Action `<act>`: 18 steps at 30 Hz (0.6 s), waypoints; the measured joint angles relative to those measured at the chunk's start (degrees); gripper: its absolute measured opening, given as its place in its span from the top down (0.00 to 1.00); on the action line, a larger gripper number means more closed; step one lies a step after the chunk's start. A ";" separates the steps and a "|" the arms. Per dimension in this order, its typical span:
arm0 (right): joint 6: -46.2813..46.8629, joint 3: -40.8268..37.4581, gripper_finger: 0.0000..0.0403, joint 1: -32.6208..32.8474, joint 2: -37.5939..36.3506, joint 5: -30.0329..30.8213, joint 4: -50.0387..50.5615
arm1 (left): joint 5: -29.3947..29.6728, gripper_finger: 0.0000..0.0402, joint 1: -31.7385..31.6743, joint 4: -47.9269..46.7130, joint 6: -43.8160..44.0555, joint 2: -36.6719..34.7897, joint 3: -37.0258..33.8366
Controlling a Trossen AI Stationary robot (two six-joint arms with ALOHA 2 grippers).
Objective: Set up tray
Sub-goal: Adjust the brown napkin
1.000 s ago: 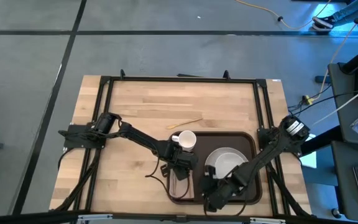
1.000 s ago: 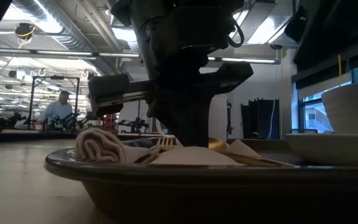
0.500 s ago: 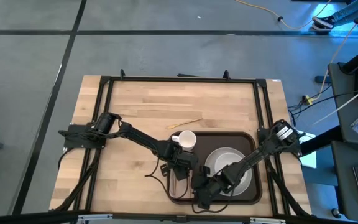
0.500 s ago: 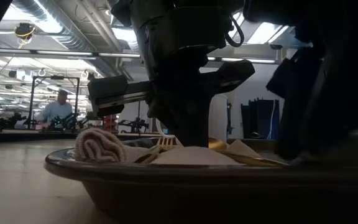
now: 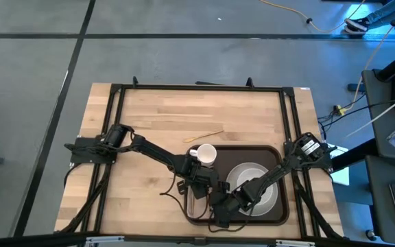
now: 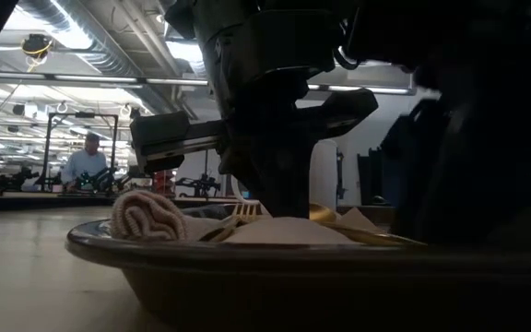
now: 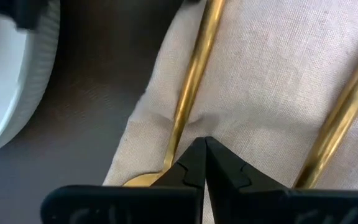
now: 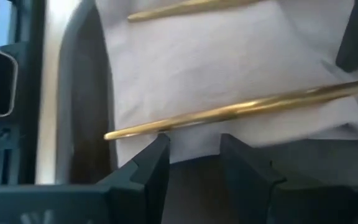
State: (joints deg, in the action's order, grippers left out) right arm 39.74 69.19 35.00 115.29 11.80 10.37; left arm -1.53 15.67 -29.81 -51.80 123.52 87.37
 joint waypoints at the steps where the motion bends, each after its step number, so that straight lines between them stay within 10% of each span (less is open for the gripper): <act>1: 0.06 0.00 0.64 -0.22 0.29 -0.46 0.08 | -0.05 0.99 -0.03 0.00 -0.08 0.00 0.00; 18: 4.77 0.09 0.64 0.09 0.70 -9.50 -3.08 | -0.09 0.99 -1.18 0.50 3.27 0.07 0.00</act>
State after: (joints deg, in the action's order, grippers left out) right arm 44.51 69.28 35.09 115.99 2.30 7.29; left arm -1.62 14.49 -29.31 -48.53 123.59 87.37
